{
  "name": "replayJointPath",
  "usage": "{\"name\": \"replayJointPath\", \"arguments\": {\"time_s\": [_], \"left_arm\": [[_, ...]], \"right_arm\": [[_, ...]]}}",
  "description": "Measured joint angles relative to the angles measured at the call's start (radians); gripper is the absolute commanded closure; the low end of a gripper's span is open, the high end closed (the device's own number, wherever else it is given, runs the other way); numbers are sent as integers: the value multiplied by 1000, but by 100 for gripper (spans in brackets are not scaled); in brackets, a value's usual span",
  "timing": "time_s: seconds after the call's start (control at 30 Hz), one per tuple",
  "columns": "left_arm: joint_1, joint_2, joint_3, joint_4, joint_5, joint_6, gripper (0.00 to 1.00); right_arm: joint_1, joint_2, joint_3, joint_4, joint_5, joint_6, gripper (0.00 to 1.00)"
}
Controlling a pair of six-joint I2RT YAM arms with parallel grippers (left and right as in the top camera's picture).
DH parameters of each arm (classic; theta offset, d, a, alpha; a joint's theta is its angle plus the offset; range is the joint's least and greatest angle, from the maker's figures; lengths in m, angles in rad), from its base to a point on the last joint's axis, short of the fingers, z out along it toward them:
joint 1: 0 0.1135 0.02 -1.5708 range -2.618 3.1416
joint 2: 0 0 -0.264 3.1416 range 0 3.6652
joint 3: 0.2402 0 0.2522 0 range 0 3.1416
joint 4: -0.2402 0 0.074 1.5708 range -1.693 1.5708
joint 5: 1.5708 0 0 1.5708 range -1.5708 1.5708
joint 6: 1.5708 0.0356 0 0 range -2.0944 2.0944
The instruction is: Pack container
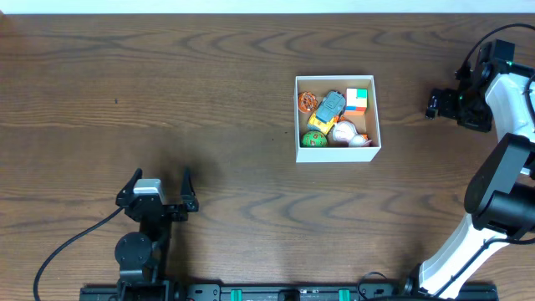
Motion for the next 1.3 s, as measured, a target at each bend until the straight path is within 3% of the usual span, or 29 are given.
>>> {"name": "replayJointPath", "arguments": {"time_s": [1.3], "left_arm": [[0,165,0,-1,-8,0,2]], "right_arm": [[1,0,0,0,0,0,1]]}}
